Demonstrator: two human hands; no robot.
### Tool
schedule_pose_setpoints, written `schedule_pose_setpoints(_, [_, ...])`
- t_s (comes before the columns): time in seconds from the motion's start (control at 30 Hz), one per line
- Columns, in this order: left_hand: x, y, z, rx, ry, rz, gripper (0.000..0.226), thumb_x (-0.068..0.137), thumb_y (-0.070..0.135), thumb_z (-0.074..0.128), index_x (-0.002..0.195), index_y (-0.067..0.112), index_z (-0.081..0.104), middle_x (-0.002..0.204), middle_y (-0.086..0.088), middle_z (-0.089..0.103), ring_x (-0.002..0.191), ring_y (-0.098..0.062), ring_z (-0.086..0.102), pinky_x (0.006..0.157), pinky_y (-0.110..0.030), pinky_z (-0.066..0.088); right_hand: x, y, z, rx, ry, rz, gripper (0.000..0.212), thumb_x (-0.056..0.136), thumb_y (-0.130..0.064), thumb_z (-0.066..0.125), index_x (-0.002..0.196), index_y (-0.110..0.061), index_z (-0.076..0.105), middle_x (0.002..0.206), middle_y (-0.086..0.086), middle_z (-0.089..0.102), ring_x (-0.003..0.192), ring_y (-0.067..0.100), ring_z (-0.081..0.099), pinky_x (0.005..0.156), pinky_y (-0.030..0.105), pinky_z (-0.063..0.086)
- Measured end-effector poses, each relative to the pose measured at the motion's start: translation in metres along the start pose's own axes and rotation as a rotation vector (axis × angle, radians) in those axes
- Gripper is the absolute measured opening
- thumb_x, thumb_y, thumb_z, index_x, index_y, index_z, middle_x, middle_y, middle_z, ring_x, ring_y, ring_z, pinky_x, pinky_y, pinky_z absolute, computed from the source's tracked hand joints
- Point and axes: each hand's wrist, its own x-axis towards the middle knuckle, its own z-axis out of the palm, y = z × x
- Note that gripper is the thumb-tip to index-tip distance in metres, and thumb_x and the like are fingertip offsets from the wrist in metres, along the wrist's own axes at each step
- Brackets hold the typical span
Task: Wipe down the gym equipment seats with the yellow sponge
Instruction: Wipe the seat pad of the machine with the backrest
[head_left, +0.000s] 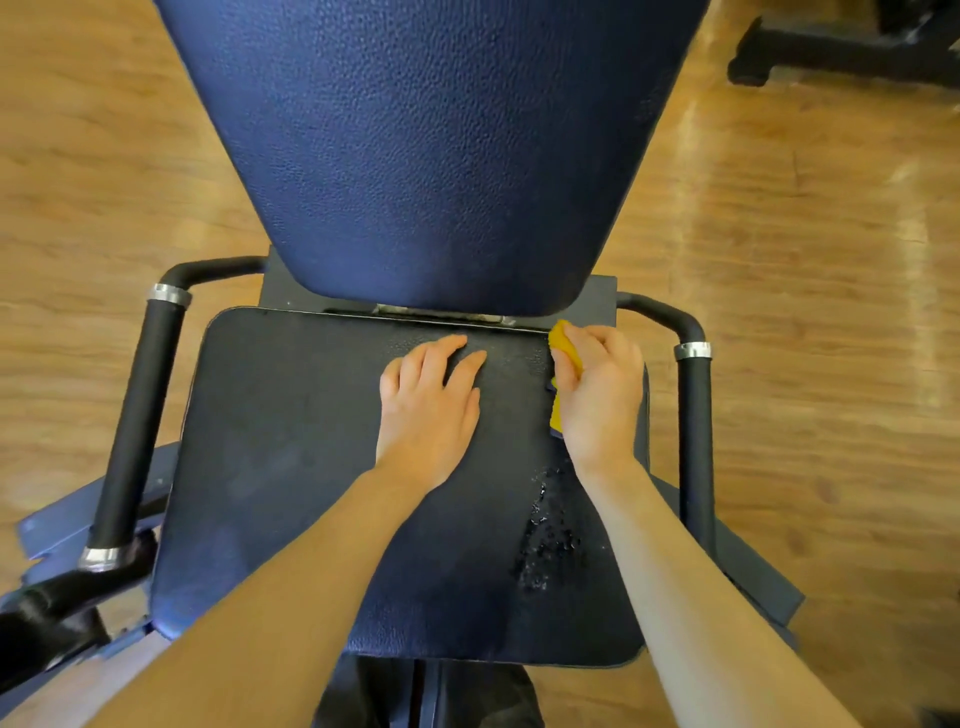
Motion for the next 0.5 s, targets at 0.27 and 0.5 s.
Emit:
schedule_pose_setpoints(0.27, [0.000,0.004,0.001,0.056,0.019,0.009,0.042,0.092,0.031,0.038,0.126,0.018,0.059,0.132,-0.006,0.051,0.113,-0.025,0.043,0.098,-0.044,0.031,-0.018,-0.004,-0.007,0.103,-0.091,0.053,0.026,0.092,-0.011,0.061,0.117,-0.009,0.065,0.108,0.006,0.056,0.096,0.009,0.037,0.081,0.004,0.025])
schedule_pose_setpoints(0.5, [0.000,0.006,0.001,0.094,0.026,0.005,0.041,0.092,0.030,0.039,0.125,0.017,0.059,0.131,-0.007,0.052,0.113,-0.026,0.043,0.098,-0.044,0.029,-0.056,0.007,-0.016,0.089,-0.126,0.012,0.029,0.086,-0.009,0.069,0.115,-0.011,0.067,0.105,0.004,0.059,0.094,0.010,0.038,0.077,0.012,0.029])
